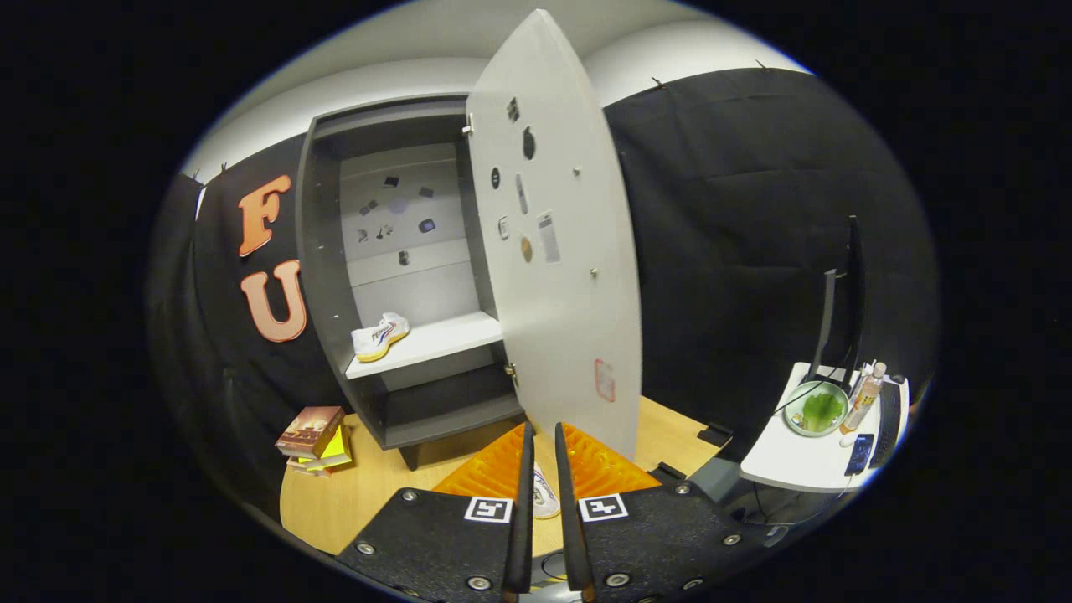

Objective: Open the shoe cabinet door, grab the shoes and put them into the shoe cabinet, then close the shoe cabinet door.

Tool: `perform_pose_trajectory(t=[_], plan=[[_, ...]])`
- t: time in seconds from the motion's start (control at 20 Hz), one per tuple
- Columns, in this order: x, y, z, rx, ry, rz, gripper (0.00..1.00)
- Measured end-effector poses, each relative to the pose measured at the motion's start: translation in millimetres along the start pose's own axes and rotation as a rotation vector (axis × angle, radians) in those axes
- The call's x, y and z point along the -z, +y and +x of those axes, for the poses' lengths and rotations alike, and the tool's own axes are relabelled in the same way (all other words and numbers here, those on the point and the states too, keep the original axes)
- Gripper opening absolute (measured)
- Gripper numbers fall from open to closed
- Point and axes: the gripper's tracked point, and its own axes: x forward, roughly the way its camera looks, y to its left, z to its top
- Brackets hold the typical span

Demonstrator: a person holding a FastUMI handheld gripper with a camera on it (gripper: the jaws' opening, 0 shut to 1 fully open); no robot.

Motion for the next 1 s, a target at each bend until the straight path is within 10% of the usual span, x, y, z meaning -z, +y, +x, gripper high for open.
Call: perform_pose_trajectory(t=[0.45, 1.0], plan=[[90.1, 65.0, 54.9, -0.159, 0.114, -0.237, 0.23], [240.9, 59.6, 173.6, -0.238, 0.482, -0.437, 0.58]])
